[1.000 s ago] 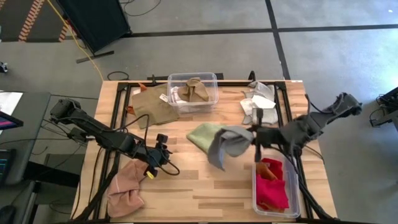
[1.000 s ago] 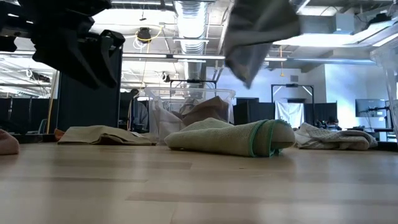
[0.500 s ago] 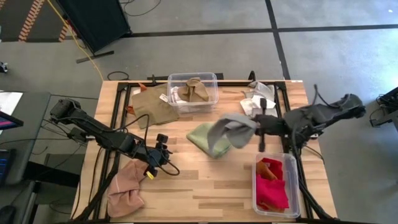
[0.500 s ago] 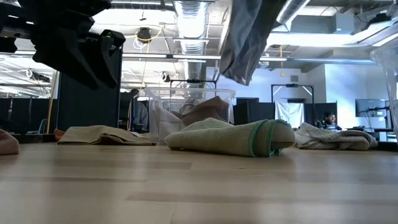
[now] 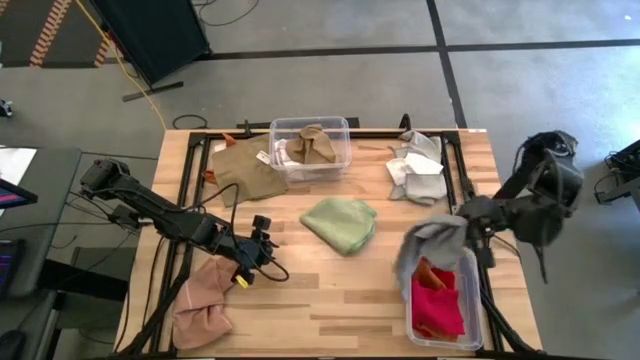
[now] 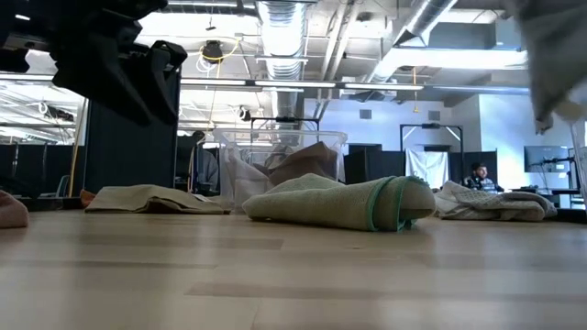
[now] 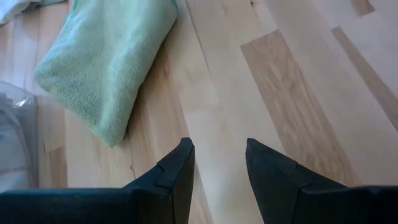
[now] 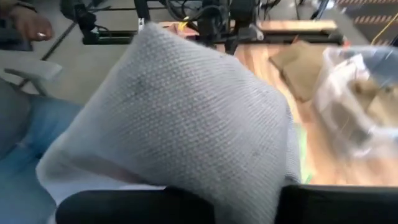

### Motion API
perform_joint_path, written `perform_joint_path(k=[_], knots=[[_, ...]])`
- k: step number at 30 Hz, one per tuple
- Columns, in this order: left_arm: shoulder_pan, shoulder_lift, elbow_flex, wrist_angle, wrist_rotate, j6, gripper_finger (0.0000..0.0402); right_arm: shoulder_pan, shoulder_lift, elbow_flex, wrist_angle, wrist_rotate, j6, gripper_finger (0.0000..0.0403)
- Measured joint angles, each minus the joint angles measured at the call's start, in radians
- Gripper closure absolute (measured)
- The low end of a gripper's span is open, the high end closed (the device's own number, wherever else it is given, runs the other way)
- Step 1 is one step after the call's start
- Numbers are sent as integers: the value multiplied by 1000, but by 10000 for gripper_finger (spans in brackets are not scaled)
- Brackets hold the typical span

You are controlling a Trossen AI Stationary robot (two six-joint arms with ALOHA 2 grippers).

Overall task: Sort towels by color in basket
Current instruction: Put the gray towel into the bottom transparent bin

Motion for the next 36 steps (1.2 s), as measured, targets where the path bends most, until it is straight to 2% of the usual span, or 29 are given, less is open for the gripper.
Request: perform_joint_path(k=[4, 15, 18, 22, 26, 32, 36], knots=[[0, 0, 0, 0, 0, -18, 262, 119, 1, 23, -112, 33, 175, 367], [9, 0, 0, 2, 0, -41, 262, 360, 79, 22, -341, 21, 710, 367], [23, 0, 0, 2, 0, -44, 262, 402, 111, -2, -356, -28, 864, 367], [45, 0, 0, 4, 0, -43, 262, 422, 158, -66, -351, -175, 1079, 367], [61, 0, 0, 14, 0, -30, 262, 421, 203, -150, -265, -261, 1174, 367], [79, 0, 0, 57, 13, 2, 262, 375, 236, -309, -2, -273, 1153, 367], [87, 0, 0, 99, 34, 32, 262, 307, 267, -426, 177, -342, 1108, 367]])
